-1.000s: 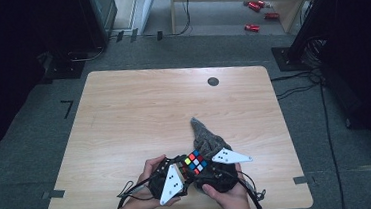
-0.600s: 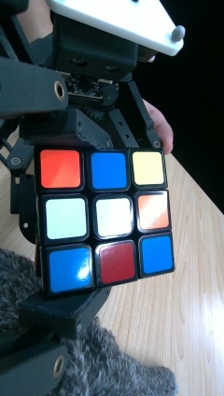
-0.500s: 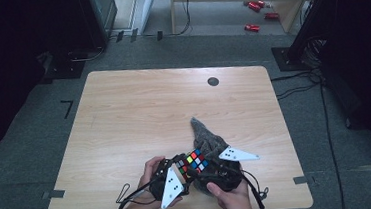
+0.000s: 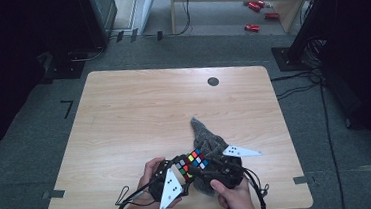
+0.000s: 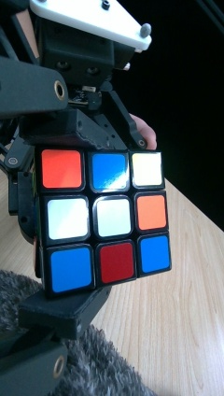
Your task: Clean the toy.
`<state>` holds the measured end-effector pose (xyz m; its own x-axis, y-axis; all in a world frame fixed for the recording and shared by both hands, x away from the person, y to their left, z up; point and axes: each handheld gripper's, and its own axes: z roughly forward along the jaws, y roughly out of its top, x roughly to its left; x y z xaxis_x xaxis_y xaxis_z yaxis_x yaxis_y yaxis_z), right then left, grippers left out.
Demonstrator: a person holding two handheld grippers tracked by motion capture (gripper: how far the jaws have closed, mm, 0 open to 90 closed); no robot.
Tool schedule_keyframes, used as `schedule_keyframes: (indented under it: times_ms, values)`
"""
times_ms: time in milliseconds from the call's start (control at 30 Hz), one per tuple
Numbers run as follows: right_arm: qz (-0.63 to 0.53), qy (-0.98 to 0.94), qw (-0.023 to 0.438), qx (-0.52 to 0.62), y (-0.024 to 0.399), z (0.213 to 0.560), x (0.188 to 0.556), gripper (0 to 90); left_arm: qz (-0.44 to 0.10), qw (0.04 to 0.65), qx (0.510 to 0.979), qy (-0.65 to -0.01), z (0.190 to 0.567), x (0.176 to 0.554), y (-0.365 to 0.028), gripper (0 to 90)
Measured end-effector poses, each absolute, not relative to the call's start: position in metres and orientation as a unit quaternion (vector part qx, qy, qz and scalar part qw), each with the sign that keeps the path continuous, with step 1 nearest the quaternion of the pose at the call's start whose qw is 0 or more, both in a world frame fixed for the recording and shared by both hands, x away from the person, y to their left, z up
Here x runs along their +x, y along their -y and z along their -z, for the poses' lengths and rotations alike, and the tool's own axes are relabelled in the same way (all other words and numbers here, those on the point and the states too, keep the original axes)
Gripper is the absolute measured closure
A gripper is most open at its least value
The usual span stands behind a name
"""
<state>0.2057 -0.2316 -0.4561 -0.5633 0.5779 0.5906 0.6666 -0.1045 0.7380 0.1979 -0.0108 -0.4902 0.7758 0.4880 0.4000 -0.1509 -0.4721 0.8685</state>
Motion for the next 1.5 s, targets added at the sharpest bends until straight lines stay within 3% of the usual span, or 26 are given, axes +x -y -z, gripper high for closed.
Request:
schedule_keyframes:
  times_ms: [433, 567, 833, 933, 1000, 1067, 1233, 1500]
  values:
    - [0.539, 0.730, -0.065, -0.415, 0.220, 0.449, 0.196, 26.1, -0.293, 0.483, 0.819, -0.103, 0.489, 0.198, 0.004, 34.8]
    - [0.541, 0.729, -0.062, -0.414, 0.221, 0.450, 0.195, 26.1, -0.286, 0.479, 0.823, -0.105, 0.488, 0.200, 0.002, 34.8]
    - [0.547, 0.723, -0.087, -0.414, 0.227, 0.445, 0.193, 32.6, -0.278, 0.458, 0.834, -0.128, 0.484, 0.210, -0.008, 34.8]
    - [0.546, 0.731, -0.102, -0.397, 0.223, 0.444, 0.189, 44.0, -0.277, 0.452, 0.838, -0.129, 0.484, 0.210, -0.009, 34.8]
    - [0.546, 0.735, -0.100, -0.388, 0.221, 0.444, 0.188, 49.6, -0.279, 0.446, 0.841, -0.126, 0.483, 0.210, -0.009, 34.8]
    - [0.550, 0.731, -0.088, -0.395, 0.220, 0.445, 0.188, 49.6, -0.285, 0.436, 0.846, -0.117, 0.483, 0.208, -0.006, 34.7]
    - [0.549, 0.714, -0.068, -0.428, 0.219, 0.449, 0.193, 34.4, -0.321, 0.435, 0.836, -0.092, 0.483, 0.198, 0.000, 34.7]
    - [0.564, 0.691, 0.022, -0.452, 0.225, 0.454, 0.203, 27.7, -0.371, 0.445, 0.813, -0.061, 0.485, 0.186, 0.004, 34.7]
